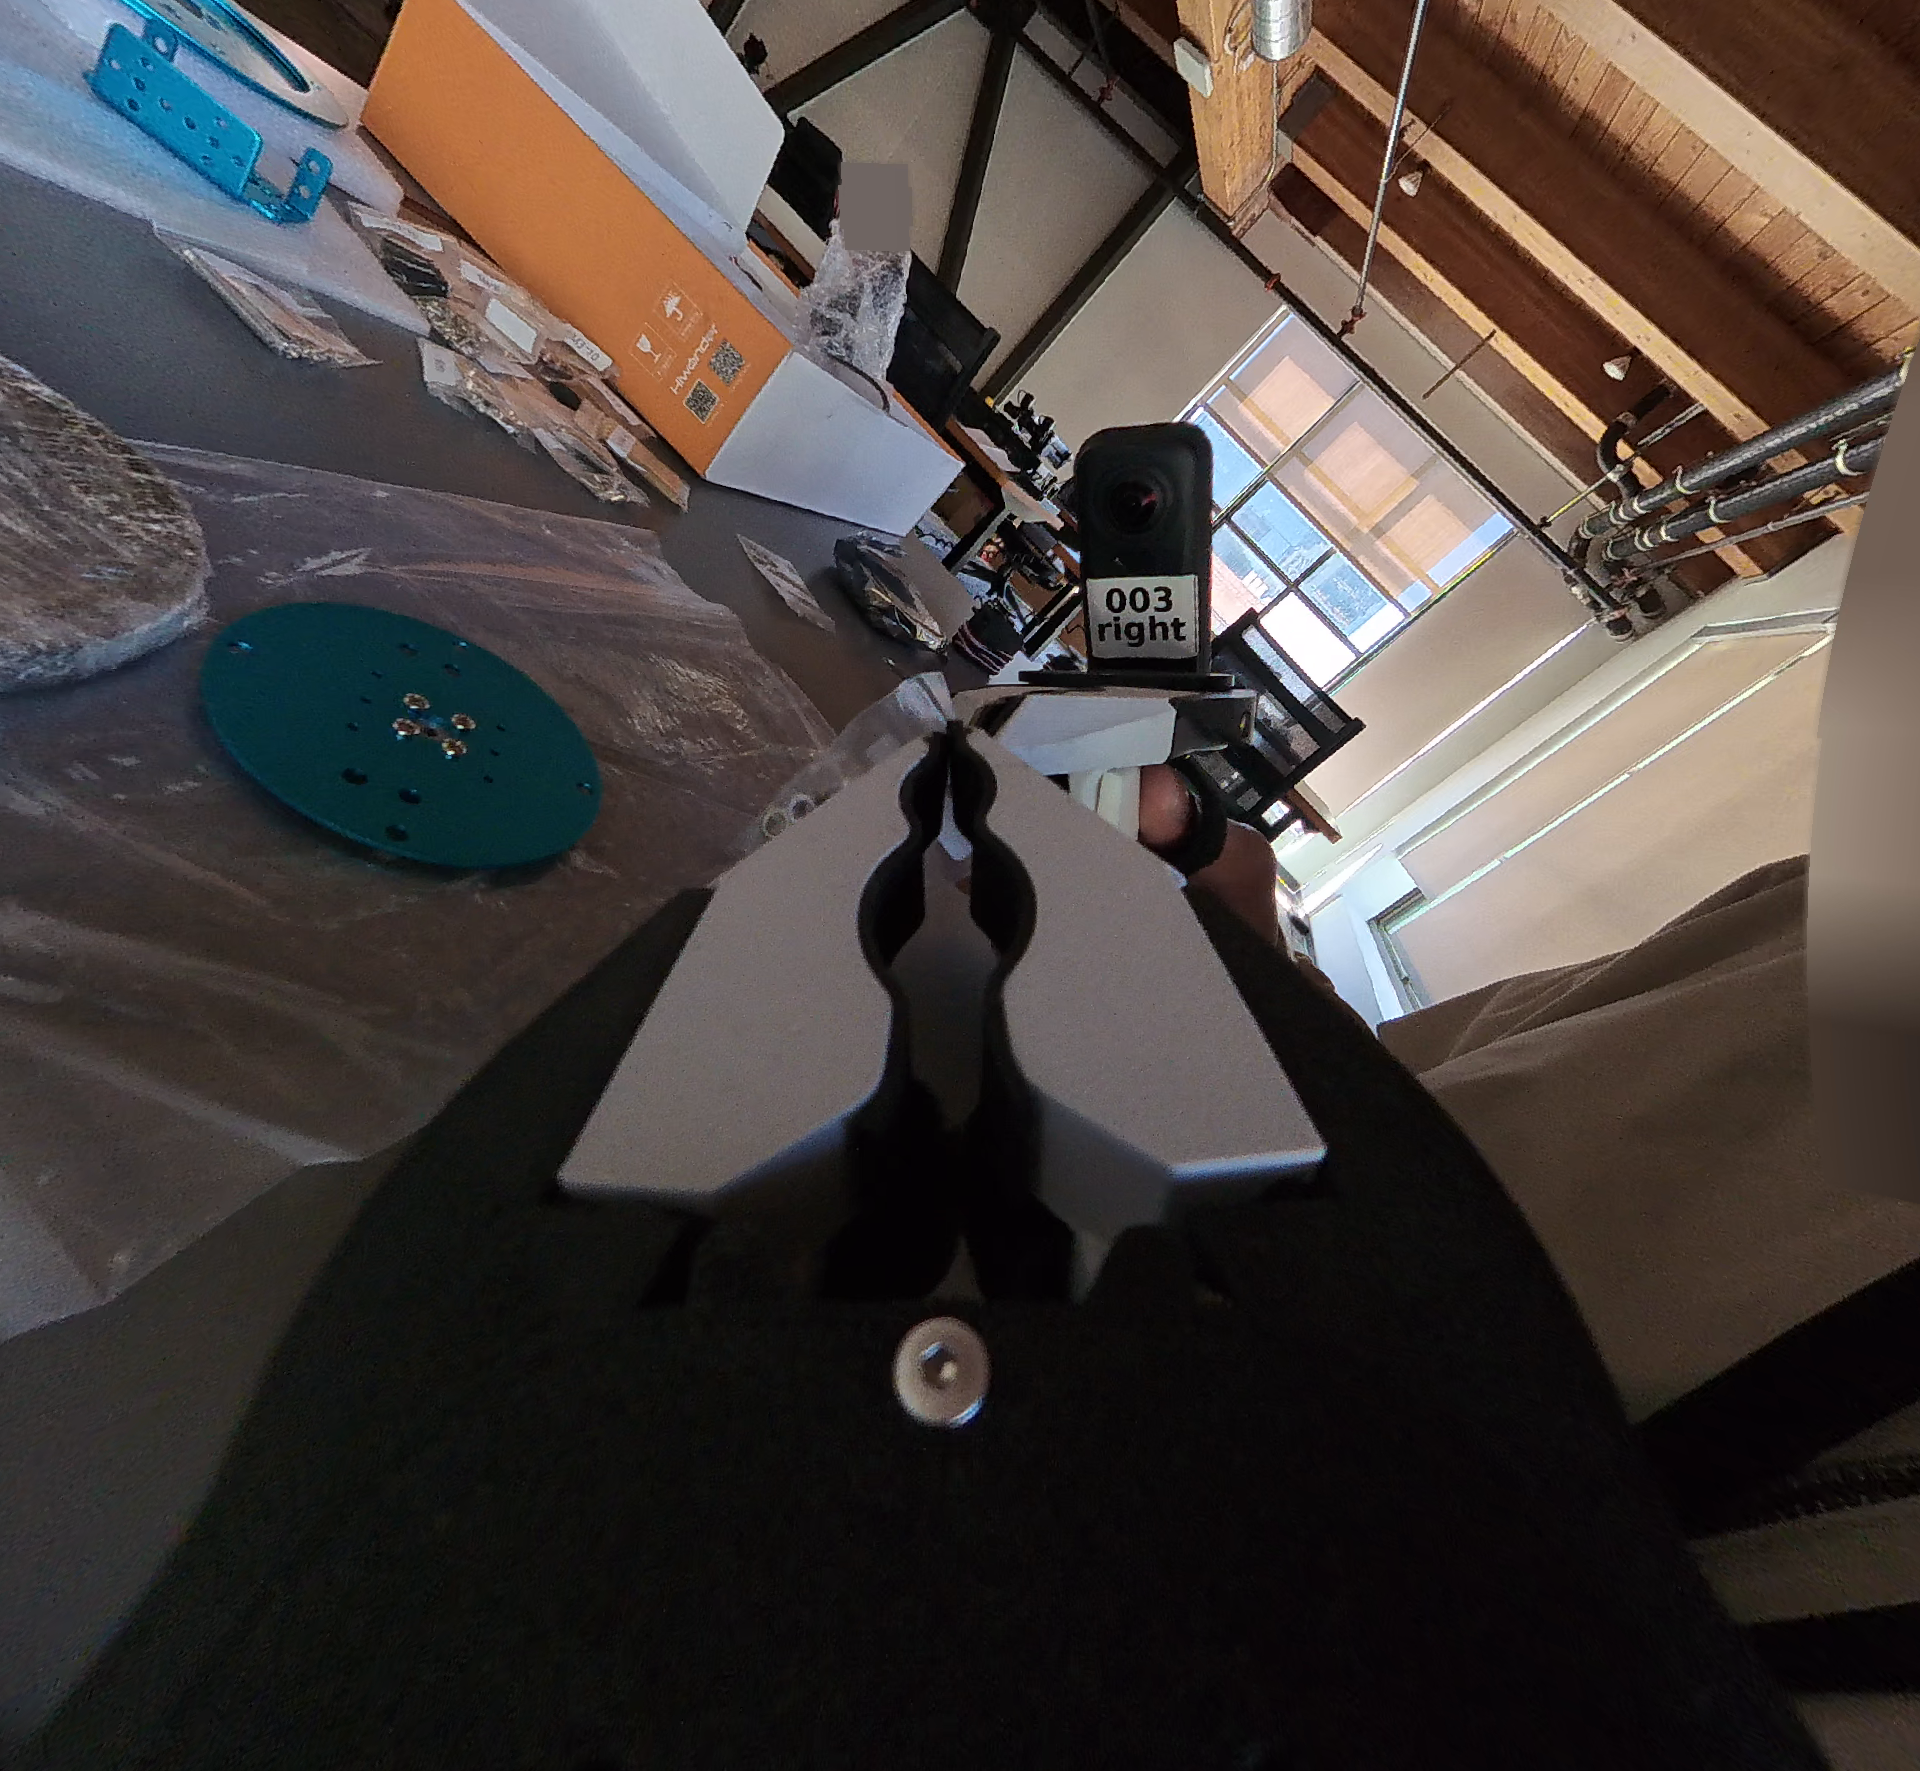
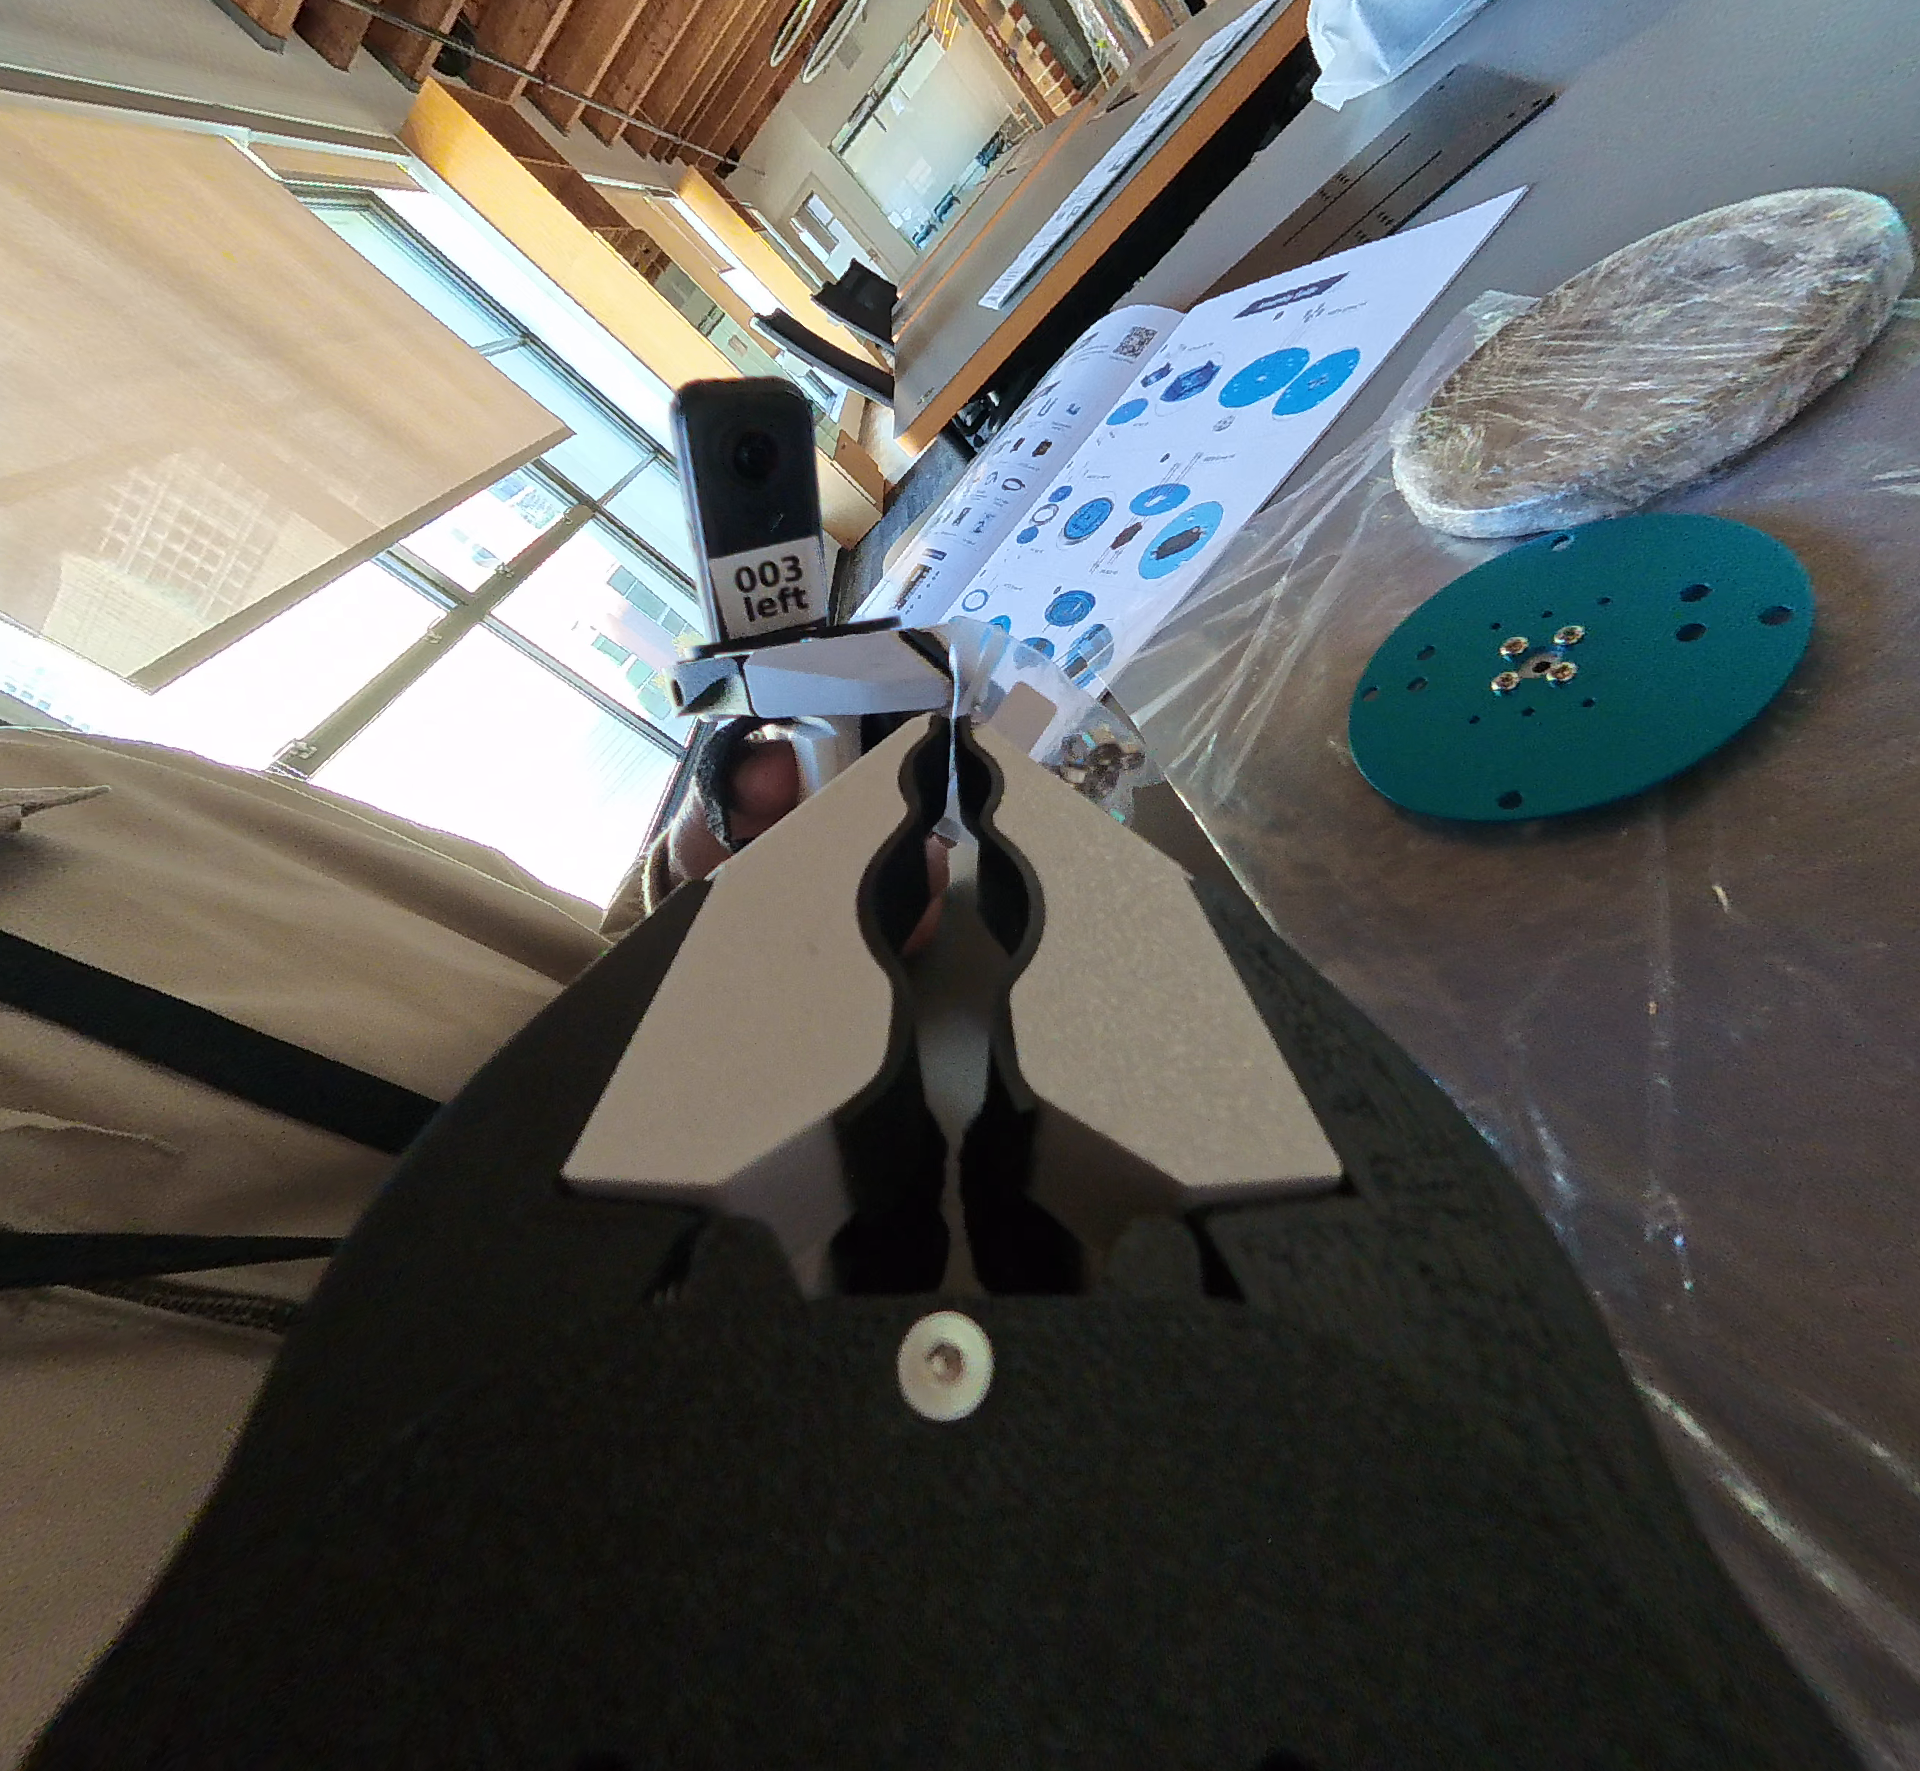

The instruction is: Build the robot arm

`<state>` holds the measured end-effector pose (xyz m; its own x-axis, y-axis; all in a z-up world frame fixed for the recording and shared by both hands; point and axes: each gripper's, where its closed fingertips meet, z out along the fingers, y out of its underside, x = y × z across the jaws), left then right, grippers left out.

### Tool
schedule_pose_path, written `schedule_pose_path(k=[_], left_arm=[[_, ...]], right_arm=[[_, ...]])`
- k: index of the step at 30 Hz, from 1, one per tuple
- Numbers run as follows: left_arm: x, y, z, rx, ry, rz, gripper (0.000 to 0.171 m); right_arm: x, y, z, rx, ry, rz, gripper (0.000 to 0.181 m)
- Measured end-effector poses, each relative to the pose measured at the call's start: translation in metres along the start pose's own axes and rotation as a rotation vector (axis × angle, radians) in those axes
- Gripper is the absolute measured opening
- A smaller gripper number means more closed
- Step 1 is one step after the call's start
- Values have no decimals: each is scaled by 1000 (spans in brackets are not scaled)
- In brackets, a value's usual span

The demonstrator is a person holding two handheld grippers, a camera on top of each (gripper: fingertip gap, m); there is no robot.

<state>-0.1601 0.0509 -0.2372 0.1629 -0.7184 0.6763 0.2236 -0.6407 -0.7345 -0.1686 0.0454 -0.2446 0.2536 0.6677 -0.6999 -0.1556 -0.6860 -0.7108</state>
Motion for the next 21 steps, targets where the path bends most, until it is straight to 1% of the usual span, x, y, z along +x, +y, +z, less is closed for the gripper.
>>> schedule_pose_path(k=[3, 6, 8, 10, 13, 16, 18, 21], left_arm=[[3, -1, -1, 9, 30, -4, 0], [7, -4, -3, 26, 83, -56, 0], [3, -6, -4, 34, 67, -67, 0], [-1, -8, -5, 40, 40, -62, 0], [1, -6, -4, 22, 57, -63, 0], [8, -3, -2, 4, 94, -58, 0], [14, -1, 0, -8, 127, -47, 0], [23, 1, 3, -17, 173, -34, 0]], right_arm=[[-2, 0, 0, 1, -17, 8, 0], [-3, -2, 1, 16, -38, 17, 2], [-4, -7, -1, 47, -34, -3, 8], [-6, -13, -5, 77, -30, -40, 9], [-4, -8, -2, 36, 21, -128, 11], [-7, 1, 3, -10, 22, -175, 11], [-12, 3, 4, -19, -10, -153, 7], [-29, 8, 5, -46, -149, -48, 3]])
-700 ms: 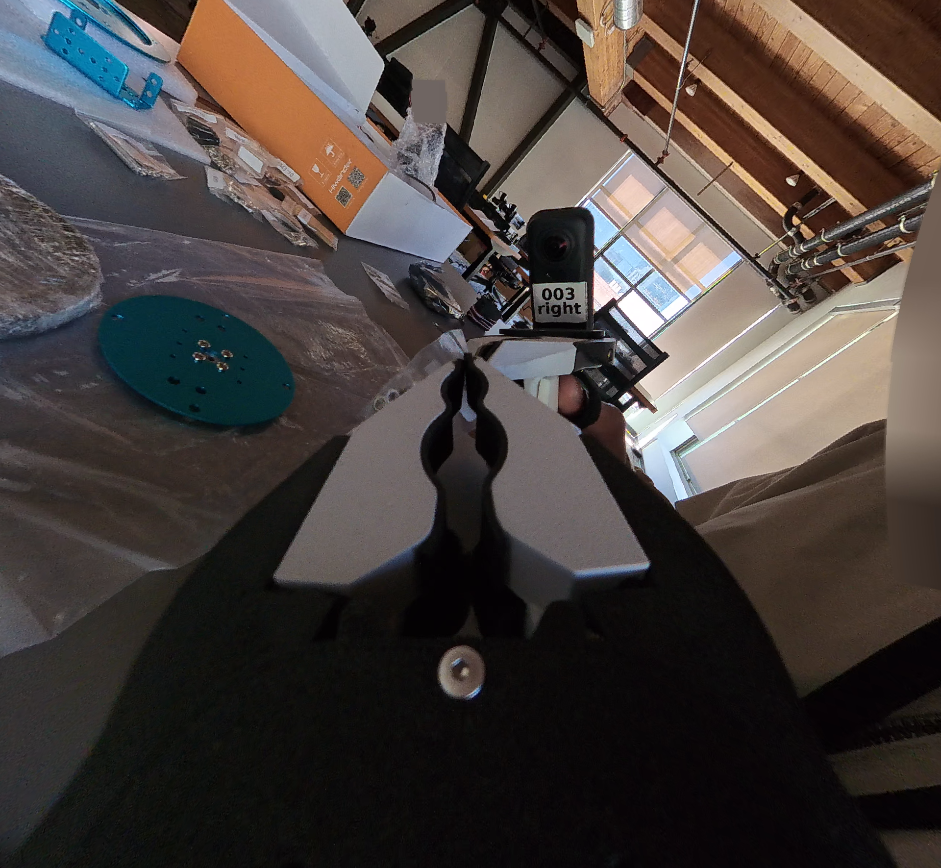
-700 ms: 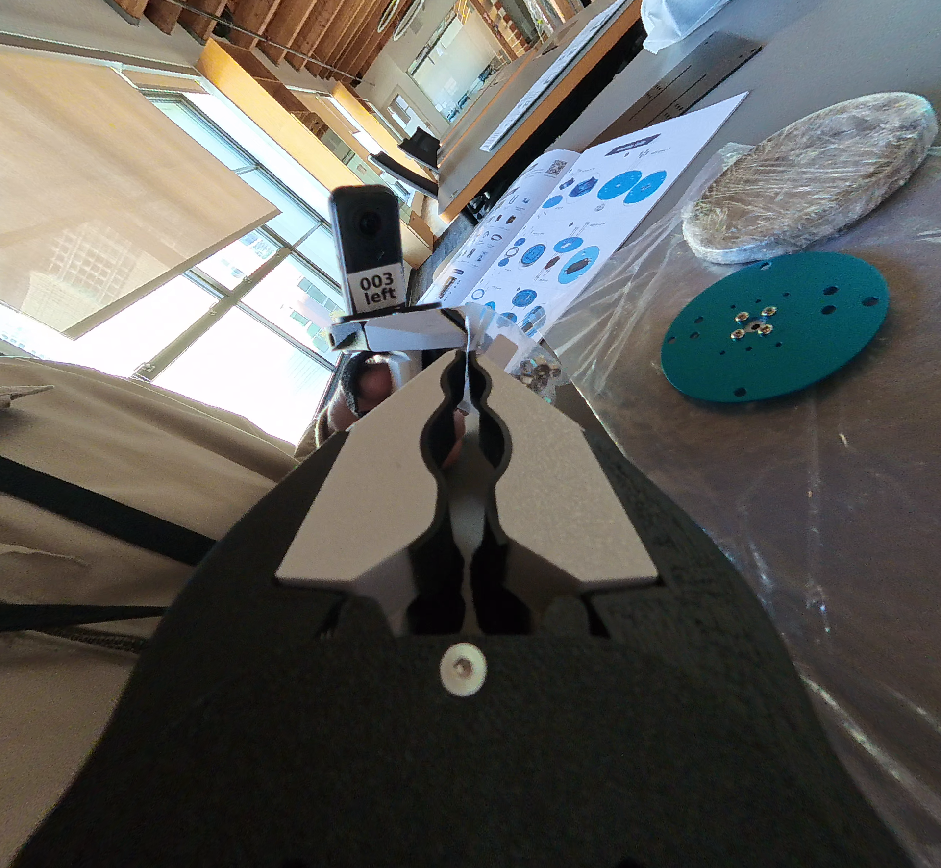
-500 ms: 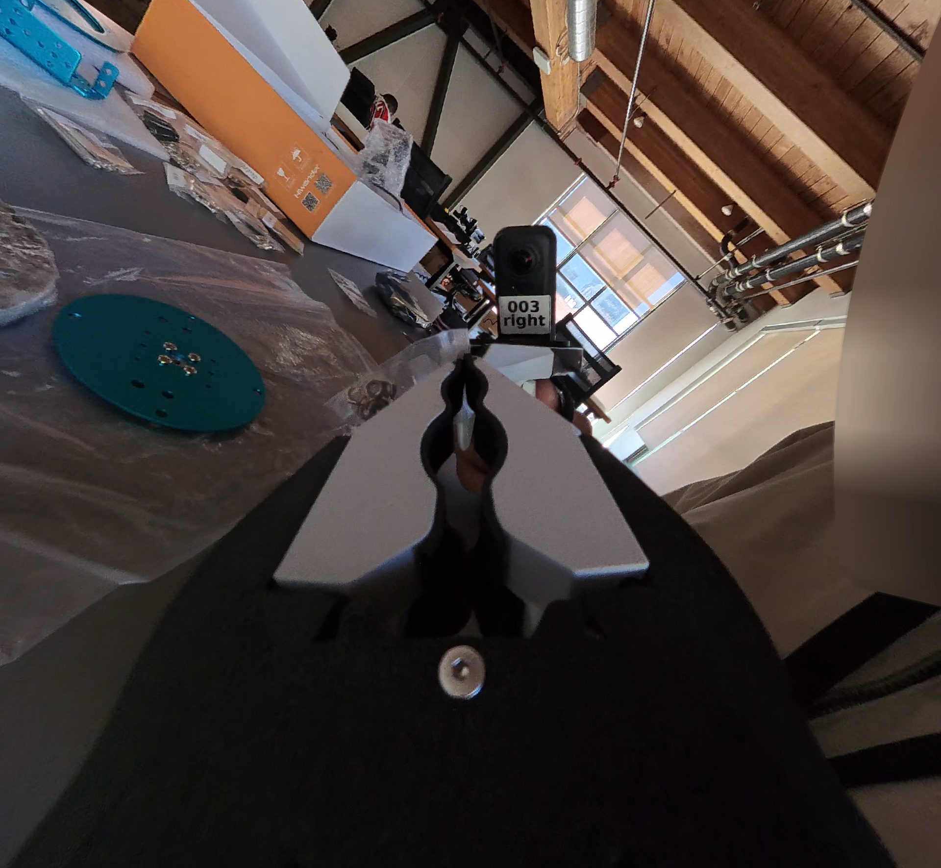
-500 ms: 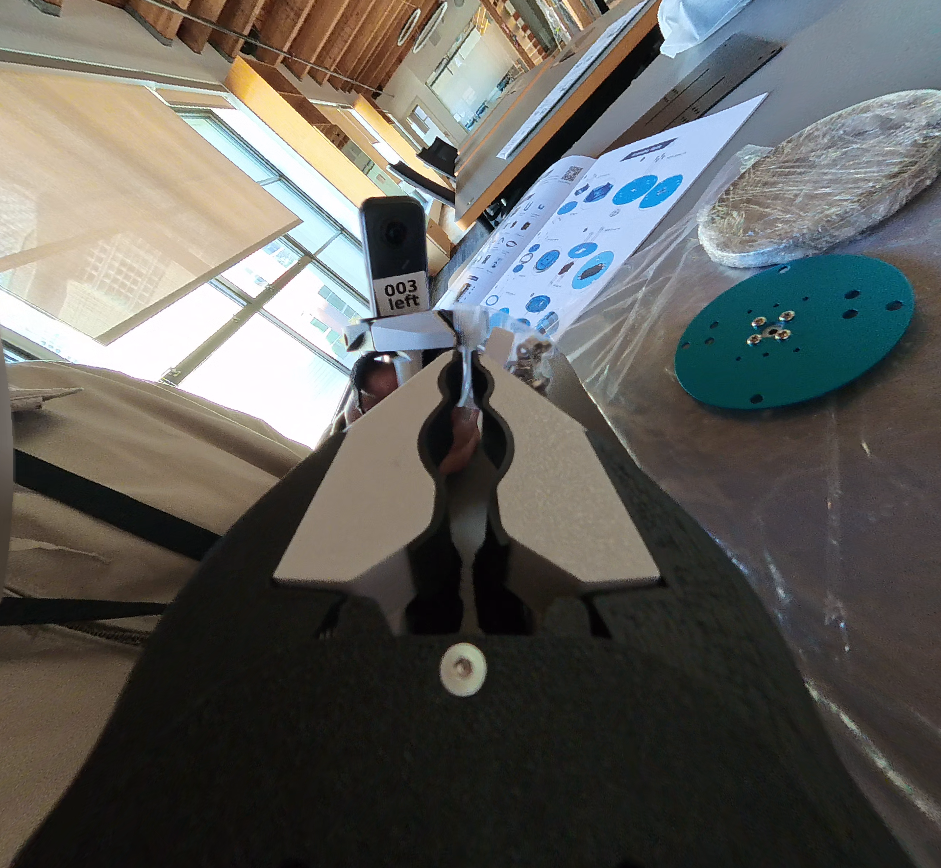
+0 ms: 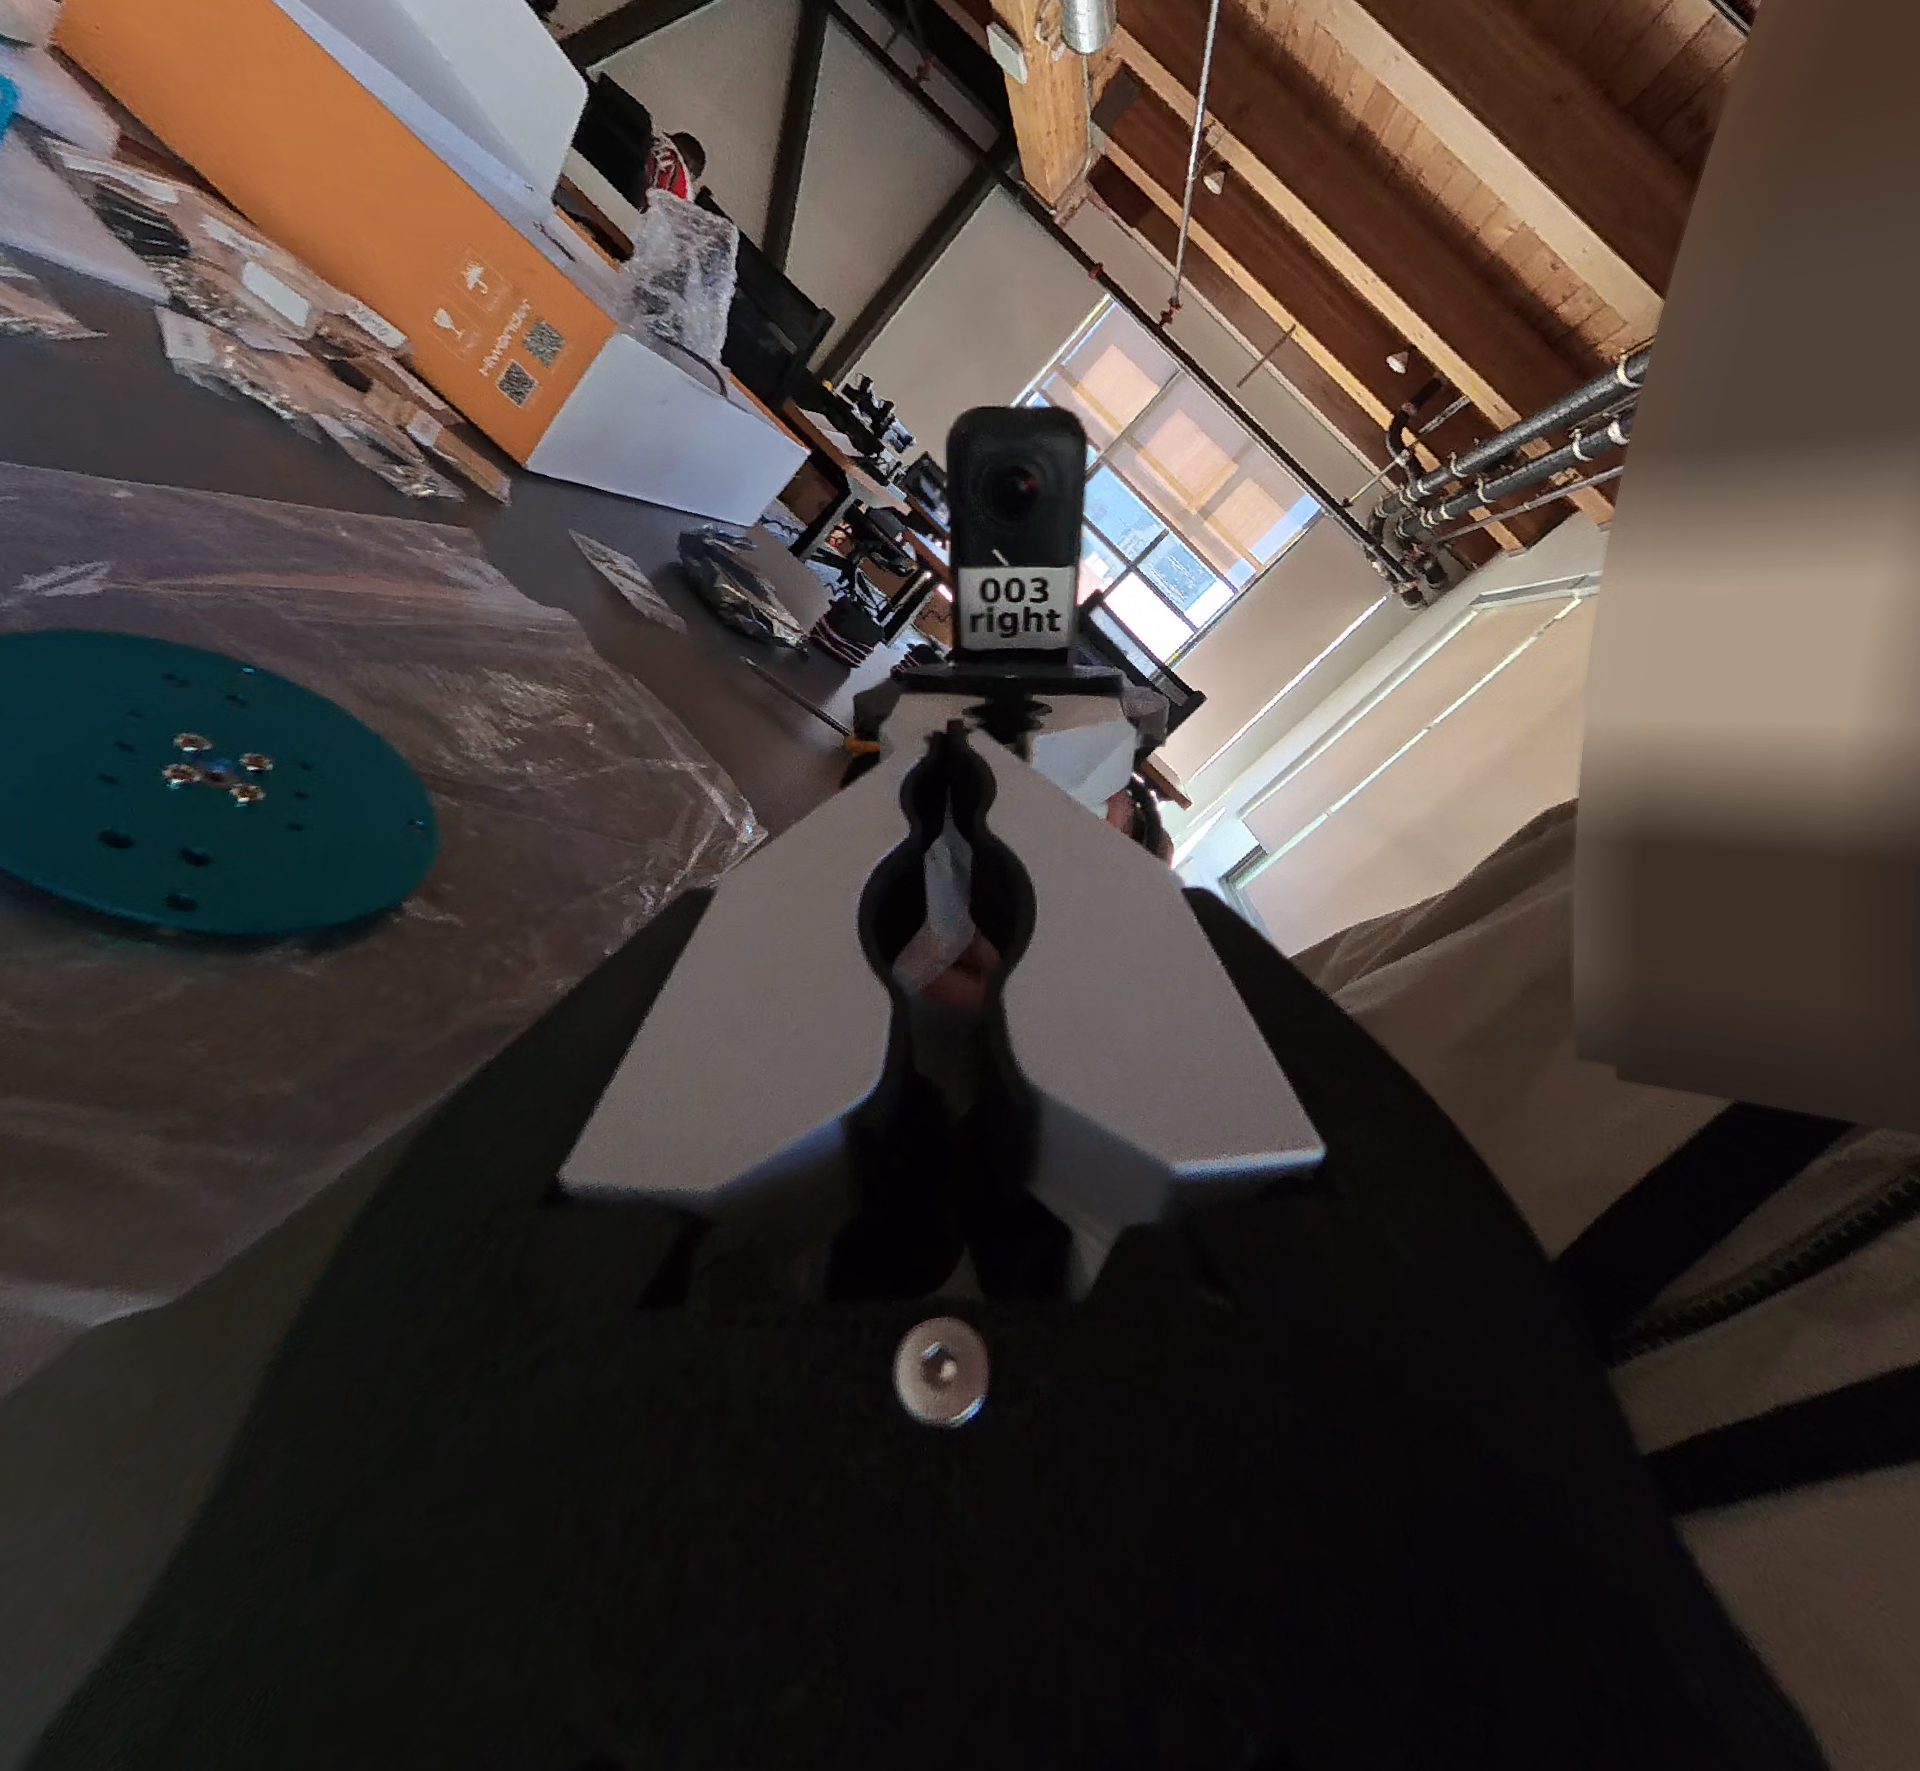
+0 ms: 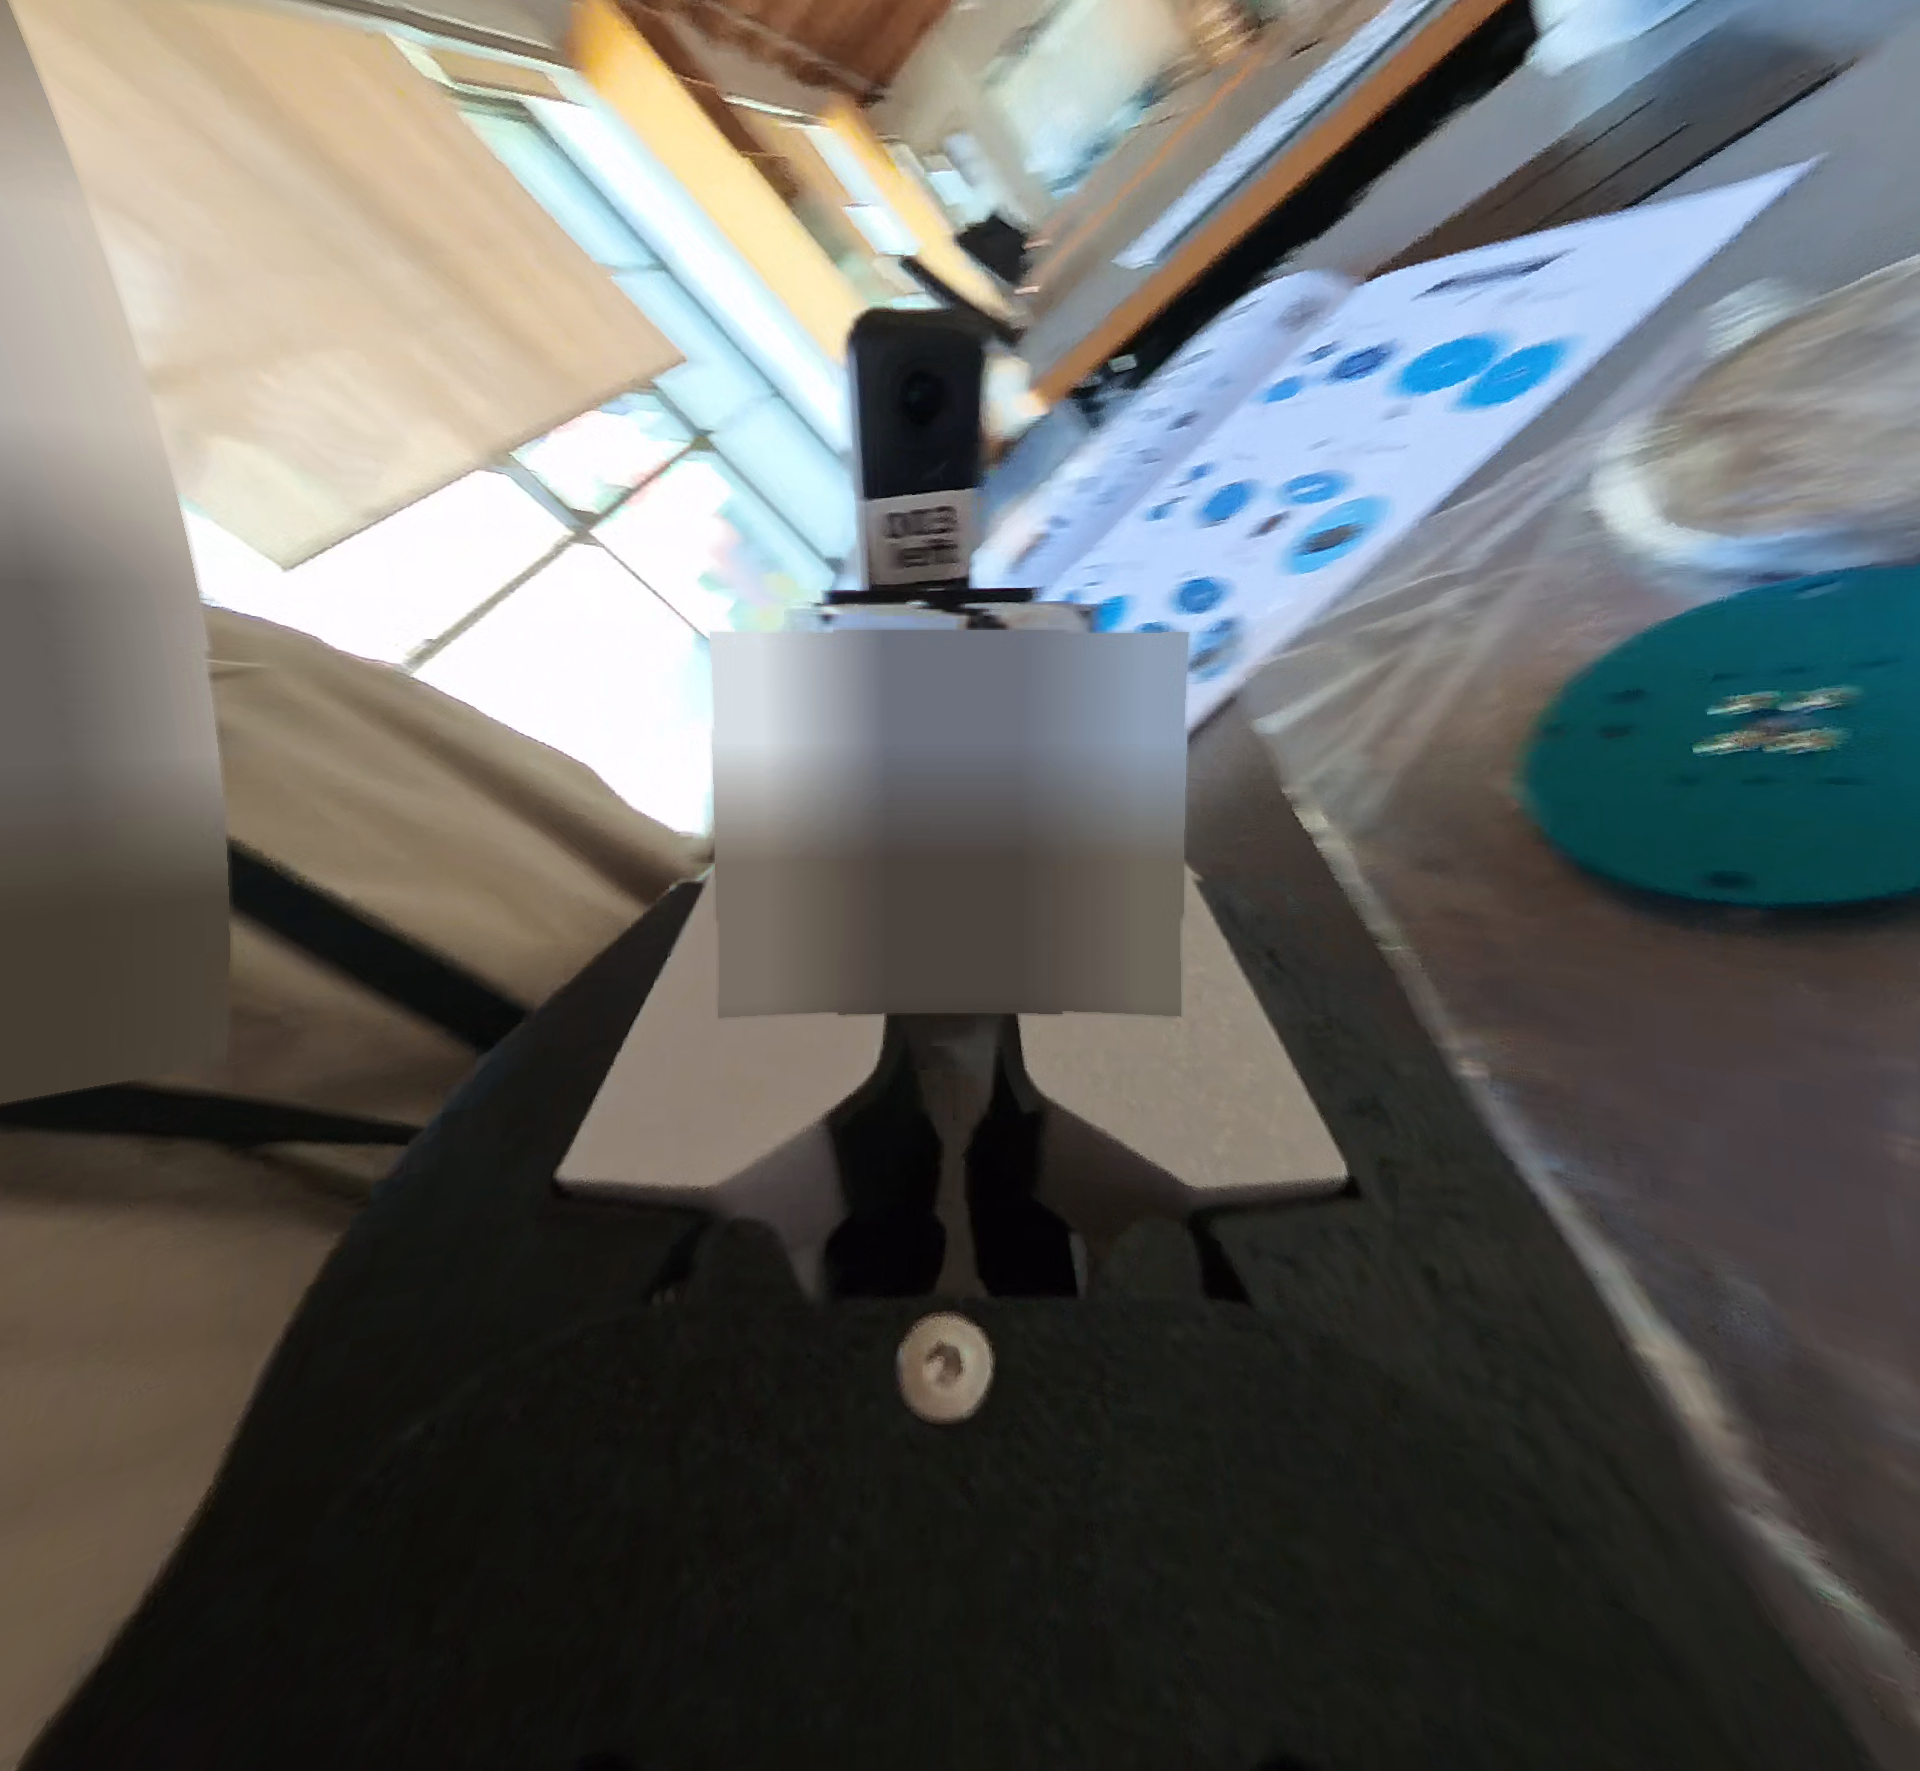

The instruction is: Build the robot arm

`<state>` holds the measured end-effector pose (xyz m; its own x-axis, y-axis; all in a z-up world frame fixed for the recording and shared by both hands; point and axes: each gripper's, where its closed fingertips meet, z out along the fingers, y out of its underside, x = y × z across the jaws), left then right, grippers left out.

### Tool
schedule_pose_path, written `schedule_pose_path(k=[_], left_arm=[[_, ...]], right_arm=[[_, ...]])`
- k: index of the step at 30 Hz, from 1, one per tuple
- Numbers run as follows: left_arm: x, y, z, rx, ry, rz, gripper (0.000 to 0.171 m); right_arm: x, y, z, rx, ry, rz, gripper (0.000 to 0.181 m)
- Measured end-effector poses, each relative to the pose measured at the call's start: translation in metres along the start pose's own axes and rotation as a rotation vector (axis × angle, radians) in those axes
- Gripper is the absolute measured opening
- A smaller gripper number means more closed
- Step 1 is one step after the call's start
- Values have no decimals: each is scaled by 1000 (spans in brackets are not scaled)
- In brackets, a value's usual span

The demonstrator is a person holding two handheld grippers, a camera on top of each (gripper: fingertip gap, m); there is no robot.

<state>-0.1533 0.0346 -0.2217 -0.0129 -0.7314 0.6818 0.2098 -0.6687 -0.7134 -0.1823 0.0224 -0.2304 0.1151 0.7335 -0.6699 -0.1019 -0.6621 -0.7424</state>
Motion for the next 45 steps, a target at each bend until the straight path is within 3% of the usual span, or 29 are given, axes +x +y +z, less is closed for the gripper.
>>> schedule_pose_path(k=[4, 6, 8, 11, 14, 17, 22, 25, 27, 30, 35, 39, 42, 45], left_arm=[[5, -3, 0, 15, 45, -32, 0], [-3, -2, 0, 10, 8, -28, 0], [-16, -8, -4, 23, -65, -2, 0], [-25, -18, -18, -22, -197, 163, 0], [-13, 3, -31, -234, -214, 373, 9], [-5, 39, -50, -450, -210, 571, 19], [23, 88, -56, -563, -77, 634, 22], [23, 97, -55, -581, -102, 657, 22], [21, 100, -57, -600, -122, 723, 23], [16, 97, -57, -639, -131, 839, 24], [9, 44, -35, -557, -122, 1013, 25], [-8, 13, 2, -560, -29, 944, 25], [-12, -6, 33, -538, 44, 884, 24], [-19, -11, 55, -553, 108, 845, 5]], right_arm=[[-10, -6, -3, 41, -117, 108, 1], [3, -4, -4, 32, -38, 96, 0], [26, -5, -11, 32, 137, 38, 0], [39, -7, -26, 11, 252, -51, 0], [16, 17, -32, -163, 182, -234, 0], [-12, 66, -29, -382, 126, -432, 34], [0, 111, -23, -531, 257, -676, 20], [7, 120, -22, -605, 298, -739, 19], [17, 121, -22, -649, 342, -790, 5], [22, 100, -21, -618, 386, -828, 0], [16, 33, -30, -569, 317, -760, 0], [15, -16, -41, -464, 119, -652, 0], [28, -34, -55, -381, 85, -601, 0], [32, -39, -68, -306, 68, -583, 0]])
